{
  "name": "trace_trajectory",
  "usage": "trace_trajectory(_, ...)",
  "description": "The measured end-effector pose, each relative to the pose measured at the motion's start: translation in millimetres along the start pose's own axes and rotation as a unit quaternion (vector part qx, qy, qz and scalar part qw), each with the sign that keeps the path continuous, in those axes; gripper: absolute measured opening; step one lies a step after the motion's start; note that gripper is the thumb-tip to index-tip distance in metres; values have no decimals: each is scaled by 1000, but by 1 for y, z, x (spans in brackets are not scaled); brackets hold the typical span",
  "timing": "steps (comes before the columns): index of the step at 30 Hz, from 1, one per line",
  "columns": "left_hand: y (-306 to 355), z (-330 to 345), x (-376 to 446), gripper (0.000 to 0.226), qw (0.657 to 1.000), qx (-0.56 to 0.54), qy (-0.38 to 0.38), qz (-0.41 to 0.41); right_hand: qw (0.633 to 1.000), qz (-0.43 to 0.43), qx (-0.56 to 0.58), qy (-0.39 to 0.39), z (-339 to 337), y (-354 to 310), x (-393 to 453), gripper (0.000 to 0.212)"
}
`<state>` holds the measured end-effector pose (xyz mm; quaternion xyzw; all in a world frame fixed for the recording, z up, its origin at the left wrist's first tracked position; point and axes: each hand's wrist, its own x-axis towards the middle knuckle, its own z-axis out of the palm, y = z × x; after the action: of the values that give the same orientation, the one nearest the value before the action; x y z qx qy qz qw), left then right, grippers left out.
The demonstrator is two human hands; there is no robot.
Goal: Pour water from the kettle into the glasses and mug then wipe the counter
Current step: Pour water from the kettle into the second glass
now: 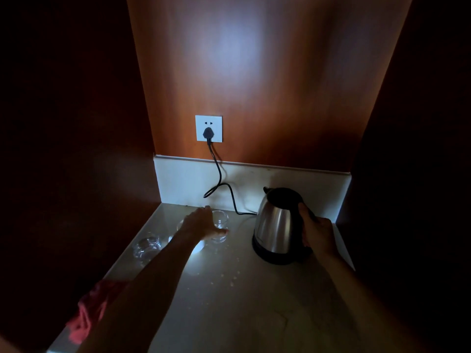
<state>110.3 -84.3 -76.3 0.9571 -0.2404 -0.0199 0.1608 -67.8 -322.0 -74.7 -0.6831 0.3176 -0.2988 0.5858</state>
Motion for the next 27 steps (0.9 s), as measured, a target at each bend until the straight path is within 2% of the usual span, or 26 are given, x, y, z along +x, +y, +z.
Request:
trace_trajectory(4, 5, 11, 7, 63, 999, 16, 17, 36, 1000, 10, 4, 7, 1, 2, 3, 56)
trace_trajectory(8, 5, 17, 14, 86, 999, 27, 35, 8, 1000, 1, 8, 12, 1, 7, 6, 59)
trace_trajectory(13, 12, 20, 16, 84, 998, 2, 59, 30, 1000, -4, 10, 8, 2, 6, 6, 58)
trace_trajectory(16, 15, 21, 1, 83, 994, -75, 70, 31, 1000, -8, 4, 8, 0, 6, 6, 60)
trace_trajectory(19, 16, 22, -26, 80, 985, -143, 87, 29, 1000, -7, -2, 9, -1, 2, 3, 58)
trace_trajectory(27, 0, 32, -118, 86, 972, -205, 117, -18, 1000, -6, -5, 3, -3, 0, -4, 57)
